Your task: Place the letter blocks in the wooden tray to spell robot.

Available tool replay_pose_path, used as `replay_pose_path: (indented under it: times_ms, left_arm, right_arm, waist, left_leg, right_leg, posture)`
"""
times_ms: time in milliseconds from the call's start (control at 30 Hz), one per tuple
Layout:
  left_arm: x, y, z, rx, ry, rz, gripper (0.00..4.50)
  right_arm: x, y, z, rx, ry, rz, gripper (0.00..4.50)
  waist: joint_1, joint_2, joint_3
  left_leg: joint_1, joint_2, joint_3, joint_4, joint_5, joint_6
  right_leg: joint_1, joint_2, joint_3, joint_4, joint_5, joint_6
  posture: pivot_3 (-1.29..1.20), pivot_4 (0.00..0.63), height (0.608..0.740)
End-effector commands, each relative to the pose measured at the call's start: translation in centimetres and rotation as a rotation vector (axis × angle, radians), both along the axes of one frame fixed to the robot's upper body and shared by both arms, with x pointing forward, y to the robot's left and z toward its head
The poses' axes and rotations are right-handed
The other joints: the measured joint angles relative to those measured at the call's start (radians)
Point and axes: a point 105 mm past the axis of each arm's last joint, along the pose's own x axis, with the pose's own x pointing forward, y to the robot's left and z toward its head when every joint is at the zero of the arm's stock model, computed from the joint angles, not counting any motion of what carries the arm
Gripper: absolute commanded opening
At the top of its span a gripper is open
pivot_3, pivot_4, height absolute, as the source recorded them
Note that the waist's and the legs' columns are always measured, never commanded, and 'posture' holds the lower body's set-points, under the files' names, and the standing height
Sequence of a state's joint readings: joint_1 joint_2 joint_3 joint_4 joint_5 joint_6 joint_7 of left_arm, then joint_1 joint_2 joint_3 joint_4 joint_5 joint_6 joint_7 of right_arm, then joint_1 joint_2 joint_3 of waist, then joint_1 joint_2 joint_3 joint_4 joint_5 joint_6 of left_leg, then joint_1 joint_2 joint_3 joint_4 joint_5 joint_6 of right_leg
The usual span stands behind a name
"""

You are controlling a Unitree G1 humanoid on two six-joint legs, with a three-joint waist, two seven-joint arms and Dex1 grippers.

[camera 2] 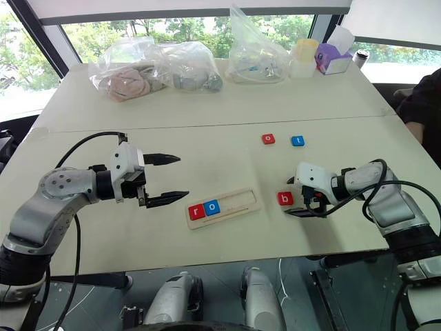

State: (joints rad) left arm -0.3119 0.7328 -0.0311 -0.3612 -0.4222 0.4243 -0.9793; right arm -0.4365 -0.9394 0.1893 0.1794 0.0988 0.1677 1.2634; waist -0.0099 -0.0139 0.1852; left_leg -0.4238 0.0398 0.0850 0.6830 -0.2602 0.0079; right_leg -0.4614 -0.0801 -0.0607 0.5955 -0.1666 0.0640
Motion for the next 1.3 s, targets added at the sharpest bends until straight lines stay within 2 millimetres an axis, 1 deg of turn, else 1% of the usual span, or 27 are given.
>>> replay_pose_path:
  times_ms: [33,100,167,200,267,333,367,500,600,700,800,900,1100,1300]
  left_arm:
    - [-0.2,-0.1,0.9,0.008,-0.051,-0.006,4.50]
    - [-0.2,-0.1,0.9,0.009,-0.053,-0.005,4.50]
    - [-0.2,-0.1,0.9,0.009,-0.054,-0.004,4.50]
    - [-0.2,-0.1,0.9,0.009,-0.055,-0.004,4.50]
    - [-0.2,-0.1,0.9,0.009,-0.055,-0.003,4.50]
    - [-0.2,-0.1,0.9,0.010,-0.056,-0.001,4.50]
    - [-0.1,-0.1,0.9,0.011,-0.057,0.000,4.50]
    - [-0.1,0.0,0.9,0.011,-0.058,0.001,4.50]
    - [-0.1,-0.1,0.9,0.009,-0.059,-0.003,4.50]
    - [0.0,-0.2,0.9,0.008,-0.060,-0.005,4.50]
    - [0.0,-0.3,1.0,0.007,-0.062,-0.008,4.50]
    - [-0.3,-0.3,1.0,0.006,-0.059,-0.011,4.50]
    - [-1.9,0.2,0.4,0.046,0.004,-0.047,4.50]
    - [-3.3,1.0,-0.4,0.106,0.043,-0.060,4.50]
  right_arm:
    - [0.4,0.0,0.3,-0.004,-0.018,0.010,4.45]
    - [0.5,0.2,0.2,0.000,-0.012,0.013,4.45]
    - [0.5,0.3,0.1,-0.004,-0.005,0.020,3.90]
    - [0.5,0.4,0.1,-0.005,-0.002,0.023,3.55]
    - [0.4,0.4,0.1,-0.004,0.002,0.027,2.52]
    - [0.4,0.6,0.5,0.001,-0.008,0.037,1.49]
    - [0.3,0.9,1.0,0.003,-0.017,0.048,1.13]
    - [0.2,2.9,3.0,0.032,-0.066,0.112,1.13]
    - [-0.1,5.6,5.0,0.071,-0.094,0.193,1.13]
    - [-0.8,7.4,5.7,0.087,-0.088,0.258,1.13]
    - [-1.6,10.1,5.3,0.099,-0.067,0.356,1.13]
    - [-1.6,11.6,4.7,0.091,-0.054,0.398,1.13]
    - [-1.2,12.7,3.3,0.078,-0.019,0.435,1.13]
    - [-0.8,13.2,2.4,0.063,-0.007,0.457,1.13]
  waist:
    - [0.000,0.000,0.000]
    - [0.000,0.000,0.000]
    - [0.000,0.000,0.000]
    - [0.000,0.000,0.000]
    - [0.000,0.000,0.000]
    - [0.000,0.000,0.000]
    - [0.000,0.000,0.000]
    - [-0.001,0.000,0.000]
    - [-0.002,0.000,0.000]
    - [0.000,0.000,0.000]
    - [0.004,0.000,0.000]
    - [0.003,0.000,0.000]
    - [-0.001,0.000,0.000]
    - [-0.001,0.000,0.000]
  left_leg:
    - [0.000,0.000,0.000,0.000,0.000,0.000]
    - [0.000,0.000,0.000,0.000,0.000,0.000]
    - [0.000,0.000,0.000,0.000,0.000,0.000]
    - [0.000,0.000,0.000,0.000,0.000,0.000]
    - [0.000,0.000,0.000,0.000,0.000,0.000]
    - [0.000,0.000,0.000,0.001,0.000,0.000]
    - [0.001,0.000,0.000,0.001,0.000,0.000]
    - [0.001,0.000,0.000,0.000,0.000,0.000]
    - [0.001,0.000,0.000,0.000,0.000,0.000]
    - [0.001,0.001,0.000,0.000,0.000,0.000]
    - [0.001,0.000,0.000,0.000,0.000,0.000]
    - [0.000,0.000,-0.001,0.000,0.000,0.000]
    - [0.000,0.000,0.000,0.001,0.000,0.000]
    - [0.000,0.000,0.000,0.000,0.000,0.000]
  right_leg:
    - [0.000,0.000,0.000,0.000,0.000,0.000]
    - [0.000,0.000,0.000,0.000,0.000,0.000]
    - [0.000,0.000,0.000,0.000,0.000,0.000]
    - [0.000,0.000,0.000,0.000,0.000,0.000]
    - [0.000,0.000,0.000,0.000,0.000,0.000]
    - [0.001,0.000,0.000,0.000,0.000,0.000]
    - [0.001,0.000,0.001,0.000,0.000,0.000]
    - [0.000,0.000,0.001,0.001,0.000,0.000]
    - [0.000,0.000,0.001,0.001,0.000,0.000]
    - [0.000,0.000,0.001,0.002,0.000,0.000]
    - [0.000,0.000,0.001,0.001,0.000,0.000]
    - [0.000,-0.001,0.001,0.001,0.000,0.000]
    - [0.000,-0.001,0.001,0.001,0.002,-0.004]
    - [0.000,0.000,0.001,0.001,0.002,-0.003]
  posture:
    - [0.00,0.150,0.740]
    - [0.00,0.150,0.740]
    - [0.00,0.150,0.740]
    - [0.00,0.150,0.740]
    - [0.00,0.150,0.740]
    - [0.00,0.150,0.740]
    - [0.00,0.150,0.740]
    - [0.00,0.150,0.740]
    - [0.00,0.150,0.740]
    - [0.00,0.150,0.740]
    - [0.00,0.150,0.740]
    - [0.00,0.150,0.740]
    - [0.00,0.150,0.740]
    - [0.00,0.150,0.740]
